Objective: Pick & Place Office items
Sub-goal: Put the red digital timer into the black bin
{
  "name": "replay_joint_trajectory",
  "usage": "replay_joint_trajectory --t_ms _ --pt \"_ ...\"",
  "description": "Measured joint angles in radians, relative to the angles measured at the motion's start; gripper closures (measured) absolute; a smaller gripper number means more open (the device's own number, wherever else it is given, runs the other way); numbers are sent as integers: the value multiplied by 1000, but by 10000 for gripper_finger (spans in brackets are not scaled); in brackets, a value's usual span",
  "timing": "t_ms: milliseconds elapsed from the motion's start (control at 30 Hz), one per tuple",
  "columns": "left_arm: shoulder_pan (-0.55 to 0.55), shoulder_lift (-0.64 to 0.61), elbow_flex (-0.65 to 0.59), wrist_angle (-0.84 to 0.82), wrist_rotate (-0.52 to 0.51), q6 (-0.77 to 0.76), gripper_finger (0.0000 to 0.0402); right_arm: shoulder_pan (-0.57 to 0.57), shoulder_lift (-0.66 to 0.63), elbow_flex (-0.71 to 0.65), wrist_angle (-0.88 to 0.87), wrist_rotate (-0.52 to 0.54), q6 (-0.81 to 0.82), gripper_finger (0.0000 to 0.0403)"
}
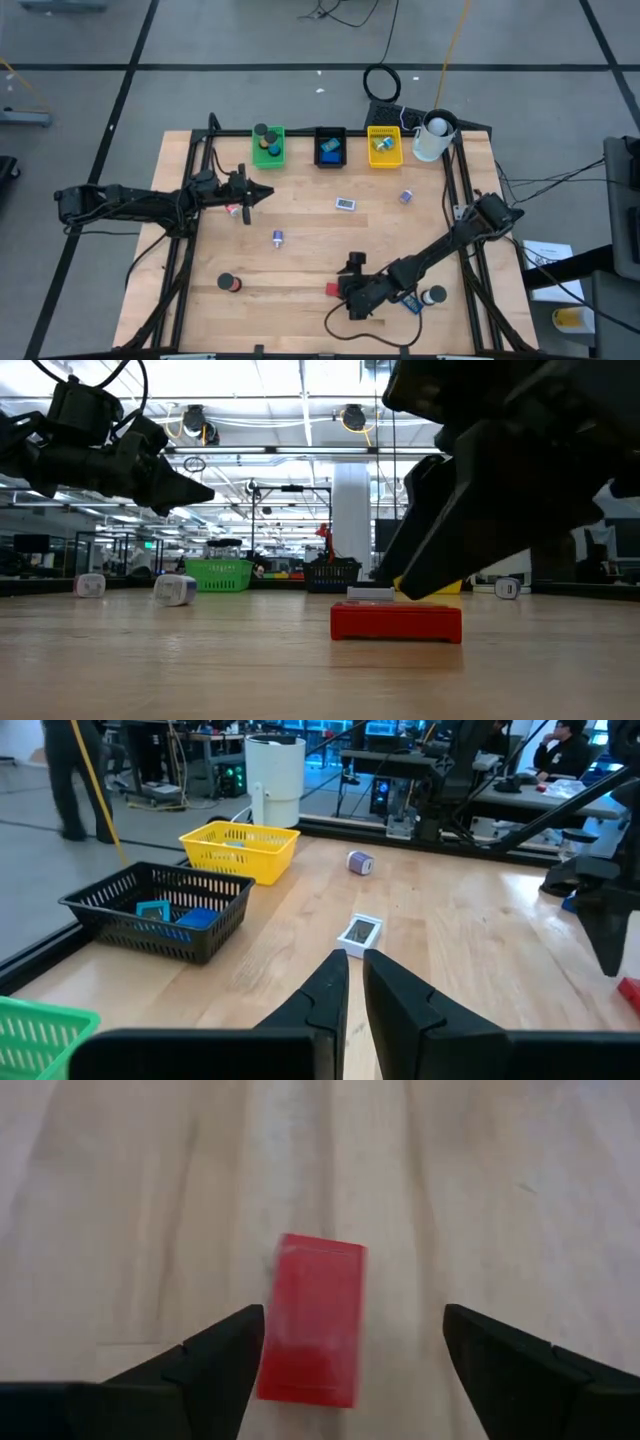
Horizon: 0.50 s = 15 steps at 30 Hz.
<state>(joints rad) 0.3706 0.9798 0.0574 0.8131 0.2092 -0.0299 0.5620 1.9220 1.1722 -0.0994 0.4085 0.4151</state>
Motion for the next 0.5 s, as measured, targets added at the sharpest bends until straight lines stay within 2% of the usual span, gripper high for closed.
replay_joint_trajectory --t_ms 233,500 --pt "0 0 0 0 0 1 357 -16 8 0 -16 -98 0 141" --pt "0 0 0 -1 0 1 357 -38 8 0 -54 -150 9 194"
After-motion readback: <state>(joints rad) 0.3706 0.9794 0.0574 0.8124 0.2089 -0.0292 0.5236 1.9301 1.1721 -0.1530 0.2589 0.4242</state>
